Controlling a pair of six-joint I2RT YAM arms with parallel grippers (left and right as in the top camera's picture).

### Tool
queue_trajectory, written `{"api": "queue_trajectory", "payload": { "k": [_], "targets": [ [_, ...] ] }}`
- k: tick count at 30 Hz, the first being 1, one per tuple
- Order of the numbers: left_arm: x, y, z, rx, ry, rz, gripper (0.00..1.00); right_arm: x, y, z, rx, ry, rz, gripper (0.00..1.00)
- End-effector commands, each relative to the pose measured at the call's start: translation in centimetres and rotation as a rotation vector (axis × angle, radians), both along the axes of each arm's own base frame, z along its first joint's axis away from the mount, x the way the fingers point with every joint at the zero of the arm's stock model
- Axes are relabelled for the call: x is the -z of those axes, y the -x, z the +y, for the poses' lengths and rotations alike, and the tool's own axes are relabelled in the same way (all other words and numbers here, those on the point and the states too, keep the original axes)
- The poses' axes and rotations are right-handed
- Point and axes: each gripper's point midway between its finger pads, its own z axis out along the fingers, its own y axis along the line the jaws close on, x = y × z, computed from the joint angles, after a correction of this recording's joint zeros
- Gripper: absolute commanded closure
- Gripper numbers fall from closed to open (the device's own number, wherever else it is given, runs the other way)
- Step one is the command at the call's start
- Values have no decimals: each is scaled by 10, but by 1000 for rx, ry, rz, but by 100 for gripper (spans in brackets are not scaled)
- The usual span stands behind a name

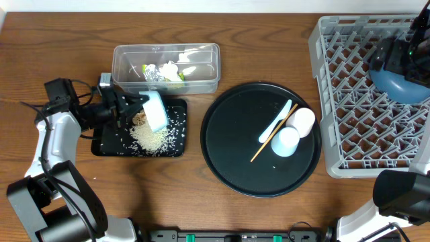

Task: Sort waste into correct bins and load items into the dishwasher rack
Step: 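Tilt the bowl with the left gripper to pour rice onto the black tray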

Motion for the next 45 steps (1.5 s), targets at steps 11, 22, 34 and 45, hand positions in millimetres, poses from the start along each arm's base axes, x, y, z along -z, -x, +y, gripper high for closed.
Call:
{"api": "queue_trajectory", "payload": {
  "k": [11,22,34,45],
  "targets": [
    [-13,7,-3,16,114,13,94,2,0,-2,15,-6,4,1],
    [1,2,8,-23,19,17,94,2,0,-2,15,-6,4,1],
    [-10,-1,5,11,34,-90,94,2,0,-2,15,-6,4,1],
    [-11,0,-7,52,-2,-134,94,2,0,-2,15,-6,4,1]
  ]
}}
